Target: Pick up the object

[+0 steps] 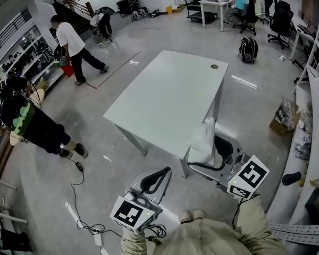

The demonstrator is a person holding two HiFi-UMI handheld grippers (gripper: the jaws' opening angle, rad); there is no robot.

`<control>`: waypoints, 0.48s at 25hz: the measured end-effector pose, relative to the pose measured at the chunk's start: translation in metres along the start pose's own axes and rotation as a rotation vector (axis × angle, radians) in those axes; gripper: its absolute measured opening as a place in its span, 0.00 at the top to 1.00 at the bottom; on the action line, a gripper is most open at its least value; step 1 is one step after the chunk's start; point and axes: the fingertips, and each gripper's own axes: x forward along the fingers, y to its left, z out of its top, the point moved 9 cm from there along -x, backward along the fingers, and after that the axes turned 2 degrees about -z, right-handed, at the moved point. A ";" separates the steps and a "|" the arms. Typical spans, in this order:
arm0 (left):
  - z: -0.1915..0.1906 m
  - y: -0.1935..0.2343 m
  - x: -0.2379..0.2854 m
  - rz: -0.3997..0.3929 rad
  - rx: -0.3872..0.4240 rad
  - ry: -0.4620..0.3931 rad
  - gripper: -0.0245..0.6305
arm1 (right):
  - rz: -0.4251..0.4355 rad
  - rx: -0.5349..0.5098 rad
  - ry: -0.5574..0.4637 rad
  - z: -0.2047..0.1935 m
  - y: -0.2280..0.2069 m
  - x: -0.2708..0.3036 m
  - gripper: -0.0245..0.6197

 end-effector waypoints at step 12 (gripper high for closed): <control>-0.006 0.004 0.004 0.014 0.004 0.006 0.95 | 0.002 0.003 -0.003 -0.005 -0.004 0.001 0.29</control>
